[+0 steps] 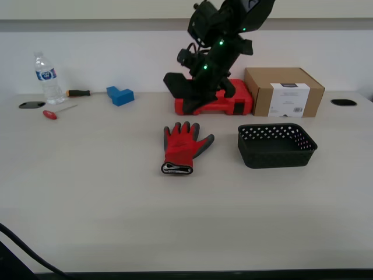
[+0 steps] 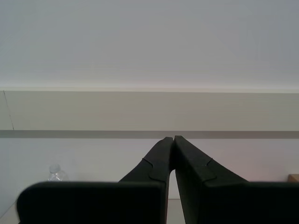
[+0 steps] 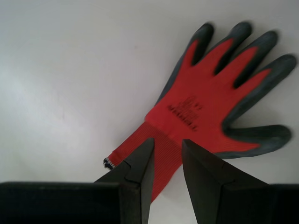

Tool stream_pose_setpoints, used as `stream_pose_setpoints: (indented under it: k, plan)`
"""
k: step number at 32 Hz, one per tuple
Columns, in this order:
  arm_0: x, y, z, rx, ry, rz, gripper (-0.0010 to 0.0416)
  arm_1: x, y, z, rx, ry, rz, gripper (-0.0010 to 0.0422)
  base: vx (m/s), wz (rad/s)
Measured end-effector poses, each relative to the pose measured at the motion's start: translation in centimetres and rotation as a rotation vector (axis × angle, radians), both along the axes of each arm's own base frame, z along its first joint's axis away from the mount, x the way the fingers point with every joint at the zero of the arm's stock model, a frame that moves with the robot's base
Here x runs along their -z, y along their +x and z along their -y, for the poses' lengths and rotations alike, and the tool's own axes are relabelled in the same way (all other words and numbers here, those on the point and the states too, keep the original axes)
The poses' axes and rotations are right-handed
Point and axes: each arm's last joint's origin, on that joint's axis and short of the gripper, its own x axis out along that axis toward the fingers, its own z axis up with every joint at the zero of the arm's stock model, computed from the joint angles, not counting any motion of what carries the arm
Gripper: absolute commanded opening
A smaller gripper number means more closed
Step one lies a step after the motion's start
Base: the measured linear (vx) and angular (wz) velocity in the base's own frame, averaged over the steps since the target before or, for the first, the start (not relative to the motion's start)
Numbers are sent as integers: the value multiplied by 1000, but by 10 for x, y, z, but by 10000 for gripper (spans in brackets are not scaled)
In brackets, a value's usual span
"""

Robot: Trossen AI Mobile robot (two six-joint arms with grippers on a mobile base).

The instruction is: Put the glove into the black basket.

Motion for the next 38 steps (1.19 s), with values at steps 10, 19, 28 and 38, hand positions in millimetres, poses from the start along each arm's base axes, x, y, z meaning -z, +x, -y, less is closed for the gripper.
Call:
stream_pose_setpoints:
  k: [10,19,28,38]
  plan:
    - [65,-42,-15,-32,-77,-373,152,0,0,0,0,0,-2,0,0,0]
    - [49,-23,-23,38,-122,-244,293,0,0,0,0,0,-3,0,0,0]
    - [55,-21,-21,59,-141,-187,294,0,0,0,0,0,-2,0,0,0]
    - [84,-24,-18,104,-161,-211,300,0,0,0,0,0,-3,0,0,0]
